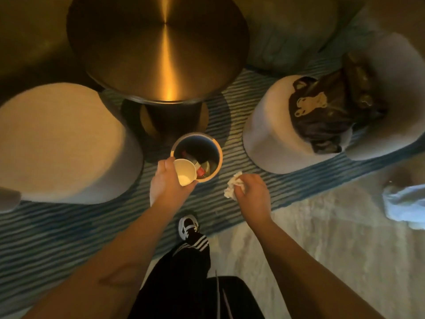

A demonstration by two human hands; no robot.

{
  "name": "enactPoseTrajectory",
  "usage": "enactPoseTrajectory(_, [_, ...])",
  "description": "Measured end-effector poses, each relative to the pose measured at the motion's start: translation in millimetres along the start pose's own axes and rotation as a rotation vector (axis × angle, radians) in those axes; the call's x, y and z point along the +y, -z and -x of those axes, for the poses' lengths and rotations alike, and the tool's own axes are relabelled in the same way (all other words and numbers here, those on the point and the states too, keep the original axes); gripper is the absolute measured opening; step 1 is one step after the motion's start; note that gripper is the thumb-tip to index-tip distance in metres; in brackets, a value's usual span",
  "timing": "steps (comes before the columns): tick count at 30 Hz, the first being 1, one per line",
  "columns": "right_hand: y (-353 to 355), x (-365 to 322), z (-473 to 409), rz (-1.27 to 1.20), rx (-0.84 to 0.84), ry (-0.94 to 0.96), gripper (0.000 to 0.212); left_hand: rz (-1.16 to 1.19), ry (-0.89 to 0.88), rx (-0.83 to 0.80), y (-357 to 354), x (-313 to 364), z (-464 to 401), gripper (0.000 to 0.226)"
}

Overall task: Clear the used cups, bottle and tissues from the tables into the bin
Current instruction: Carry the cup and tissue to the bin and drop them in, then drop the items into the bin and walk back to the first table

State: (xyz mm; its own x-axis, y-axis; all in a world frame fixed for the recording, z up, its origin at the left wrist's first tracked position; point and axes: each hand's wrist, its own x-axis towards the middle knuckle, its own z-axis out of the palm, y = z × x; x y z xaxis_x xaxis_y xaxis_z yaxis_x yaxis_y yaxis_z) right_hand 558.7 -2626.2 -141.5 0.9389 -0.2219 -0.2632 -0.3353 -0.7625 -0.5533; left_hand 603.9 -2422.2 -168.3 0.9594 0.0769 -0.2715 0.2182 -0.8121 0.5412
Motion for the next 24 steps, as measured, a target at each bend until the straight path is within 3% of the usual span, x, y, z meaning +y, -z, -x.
enactPoseTrajectory(7, [-31, 38, -111, 0.002, -0.083, 0.101, 0.025, 0.080, 0.155, 0.080, -63, 14, -57, 0.089])
enactPoseTrajectory(15, [-172, 114, -244, 0.067, -0.182, 0.217, 0.039, 0.183, 0.354, 0.179, -196, -24, -139, 0.091])
enactPoseTrajectory(20, [-235, 143, -282, 0.094, -0.281, 0.263, 0.048, 0.253, 0.462, 0.179, -252, -54, -158, 0.104])
enactPoseTrajectory(24, [-229, 140, -280, 0.178, -0.304, 0.320, 0.052, 0.166, 0.456, 0.247, -245, -74, -139, 0.092])
